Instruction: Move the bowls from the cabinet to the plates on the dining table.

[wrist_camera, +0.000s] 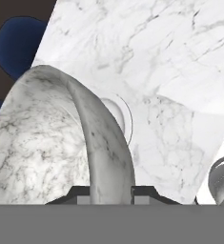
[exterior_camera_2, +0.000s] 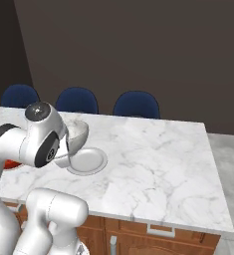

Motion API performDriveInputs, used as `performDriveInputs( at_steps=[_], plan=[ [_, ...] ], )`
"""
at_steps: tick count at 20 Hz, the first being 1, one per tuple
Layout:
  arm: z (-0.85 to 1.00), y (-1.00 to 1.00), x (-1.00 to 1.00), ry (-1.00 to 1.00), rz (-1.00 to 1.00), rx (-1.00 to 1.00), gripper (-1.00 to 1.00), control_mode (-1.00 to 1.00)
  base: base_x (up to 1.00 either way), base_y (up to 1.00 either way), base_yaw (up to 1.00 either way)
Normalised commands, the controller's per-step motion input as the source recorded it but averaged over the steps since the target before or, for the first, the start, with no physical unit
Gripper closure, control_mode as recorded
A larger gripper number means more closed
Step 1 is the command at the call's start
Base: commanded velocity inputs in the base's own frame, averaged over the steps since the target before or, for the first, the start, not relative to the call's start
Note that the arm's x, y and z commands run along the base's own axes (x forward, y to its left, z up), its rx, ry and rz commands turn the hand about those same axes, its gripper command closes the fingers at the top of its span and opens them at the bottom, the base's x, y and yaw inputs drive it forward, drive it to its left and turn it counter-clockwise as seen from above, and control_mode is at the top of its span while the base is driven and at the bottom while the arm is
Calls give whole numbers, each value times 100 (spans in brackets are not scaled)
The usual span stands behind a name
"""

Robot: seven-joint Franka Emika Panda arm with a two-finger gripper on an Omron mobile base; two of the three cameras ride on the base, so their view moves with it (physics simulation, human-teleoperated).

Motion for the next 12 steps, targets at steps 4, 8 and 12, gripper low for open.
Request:
performDriveInputs(
  at_steps=[4,8,12],
  plan=[
    [-19,0,25,0,0,-6,100,-100,0,0,0],
    [-22,-2,22,0,0,-2,100,-100,0,0,0],
    [-25,-7,19,-1,0,2,100,-100,0,0,0]
  ],
)
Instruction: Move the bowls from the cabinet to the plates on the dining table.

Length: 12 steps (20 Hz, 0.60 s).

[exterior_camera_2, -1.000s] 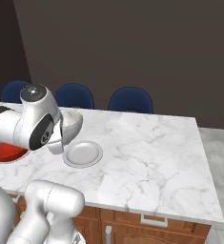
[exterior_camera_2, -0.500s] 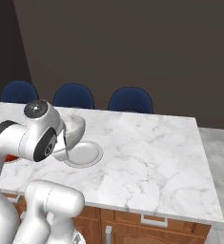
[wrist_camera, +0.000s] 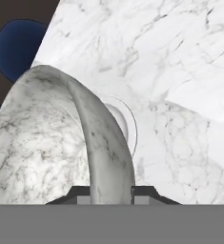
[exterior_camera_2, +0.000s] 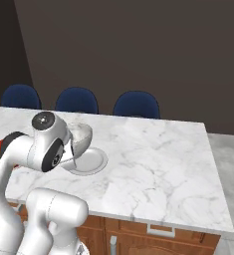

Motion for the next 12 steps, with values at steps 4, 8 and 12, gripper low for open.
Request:
performDriveInputs(
  at_steps=[4,8,12],
  plan=[
    [-22,-3,18,0,0,4,100,-100,0,0,0],
    [-24,0,15,0,-1,3,100,-100,0,0,0],
    [-24,0,15,0,-2,1,100,-100,0,0,0]
  ],
)
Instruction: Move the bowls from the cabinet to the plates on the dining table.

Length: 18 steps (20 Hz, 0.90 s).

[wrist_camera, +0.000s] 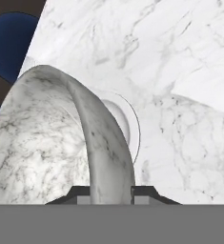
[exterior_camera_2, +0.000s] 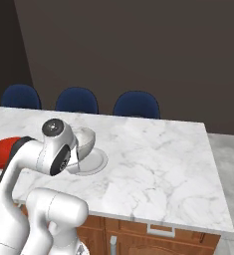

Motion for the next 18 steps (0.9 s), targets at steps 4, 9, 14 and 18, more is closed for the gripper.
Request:
performDriveInputs(
  at_steps=[4,9,14,18],
  plan=[
    [-24,0,16,1,-2,0,100,-100,0,0,0],
    [-23,0,20,2,-2,0,100,-100,0,0,0],
    [-25,0,19,2,-2,0,100,-100,0,0,0],
    [-25,0,20,2,-1,0,100,-100,0,0,0]
  ],
)
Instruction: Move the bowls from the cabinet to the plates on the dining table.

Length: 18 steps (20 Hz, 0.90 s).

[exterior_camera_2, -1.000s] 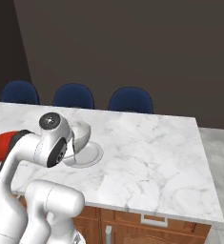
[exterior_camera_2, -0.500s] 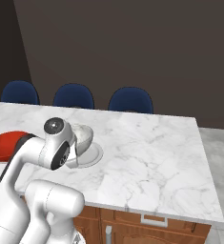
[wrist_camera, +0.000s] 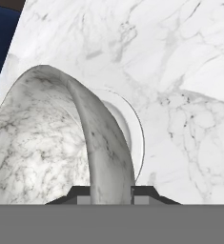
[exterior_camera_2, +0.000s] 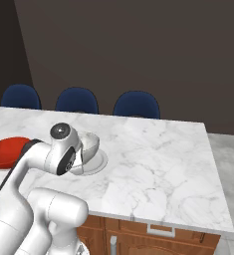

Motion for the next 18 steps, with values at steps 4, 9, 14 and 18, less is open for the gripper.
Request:
performDriveInputs(
  at_steps=[4,9,14,18],
  plan=[
    [-25,-1,21,2,-1,0,100,-100,0,0,0],
    [-30,-5,13,2,-1,0,100,-100,0,0,0],
    [-36,-10,2,-1,0,0,100,-100,0,0,0],
    [-30,-4,7,-5,0,1,100,-100,0,0,0]
  ],
)
